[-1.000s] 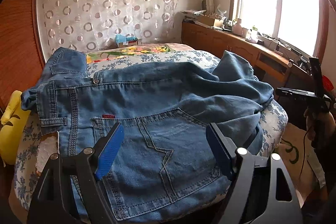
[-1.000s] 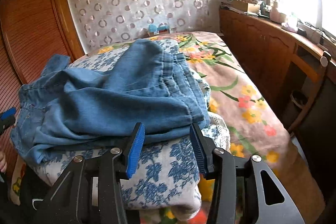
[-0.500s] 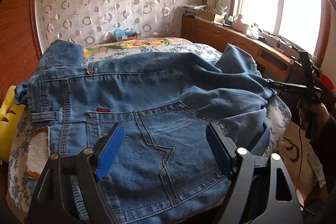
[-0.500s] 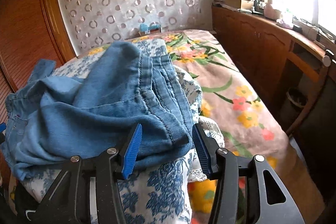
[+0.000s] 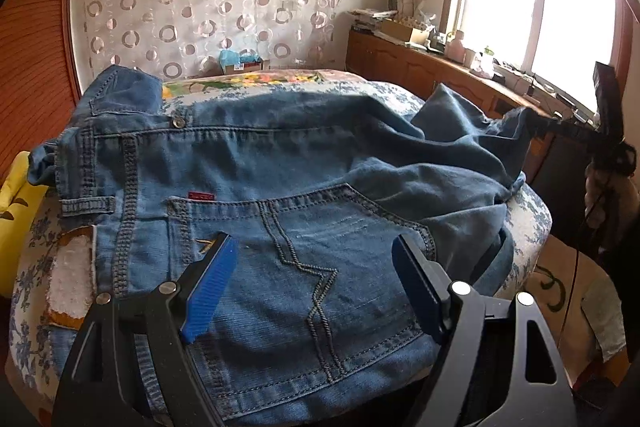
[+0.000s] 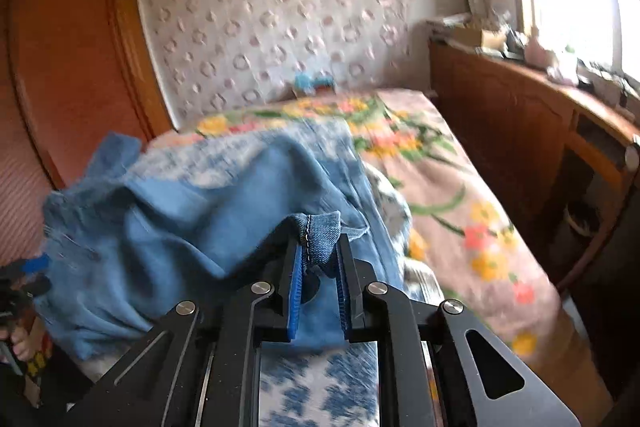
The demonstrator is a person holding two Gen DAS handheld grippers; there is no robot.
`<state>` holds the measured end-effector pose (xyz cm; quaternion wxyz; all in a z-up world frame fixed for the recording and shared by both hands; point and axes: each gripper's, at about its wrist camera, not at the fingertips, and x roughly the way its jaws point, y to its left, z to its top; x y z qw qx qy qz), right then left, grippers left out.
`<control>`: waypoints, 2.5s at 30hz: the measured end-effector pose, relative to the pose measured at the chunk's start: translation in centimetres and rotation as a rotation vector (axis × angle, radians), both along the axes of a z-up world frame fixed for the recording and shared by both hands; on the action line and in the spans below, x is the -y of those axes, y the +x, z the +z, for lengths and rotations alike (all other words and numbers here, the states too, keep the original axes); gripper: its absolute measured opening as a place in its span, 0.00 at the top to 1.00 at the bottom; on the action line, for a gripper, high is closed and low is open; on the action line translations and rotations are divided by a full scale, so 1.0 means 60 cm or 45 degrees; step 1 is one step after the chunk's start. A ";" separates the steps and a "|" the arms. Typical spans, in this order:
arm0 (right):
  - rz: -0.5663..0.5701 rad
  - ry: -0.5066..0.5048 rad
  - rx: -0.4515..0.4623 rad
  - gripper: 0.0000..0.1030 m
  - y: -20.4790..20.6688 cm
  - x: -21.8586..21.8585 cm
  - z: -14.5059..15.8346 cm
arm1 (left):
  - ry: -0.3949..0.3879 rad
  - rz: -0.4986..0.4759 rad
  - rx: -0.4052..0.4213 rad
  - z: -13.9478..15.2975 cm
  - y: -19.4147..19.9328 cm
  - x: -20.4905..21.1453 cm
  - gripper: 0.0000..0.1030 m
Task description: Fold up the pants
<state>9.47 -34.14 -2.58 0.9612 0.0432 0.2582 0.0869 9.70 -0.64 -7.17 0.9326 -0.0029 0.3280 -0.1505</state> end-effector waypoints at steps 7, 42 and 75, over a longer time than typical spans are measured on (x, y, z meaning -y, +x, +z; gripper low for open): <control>0.152 -0.072 0.100 0.88 -0.023 -0.071 0.082 | -0.035 0.039 0.036 0.020 -0.016 -0.031 0.22; 0.597 -0.239 -0.001 0.59 0.037 -0.307 0.177 | -0.061 0.137 0.064 0.027 -0.024 -0.133 0.25; 0.740 -0.341 0.024 1.00 0.055 -0.382 0.217 | -0.030 0.124 0.142 0.063 -0.029 -0.151 0.84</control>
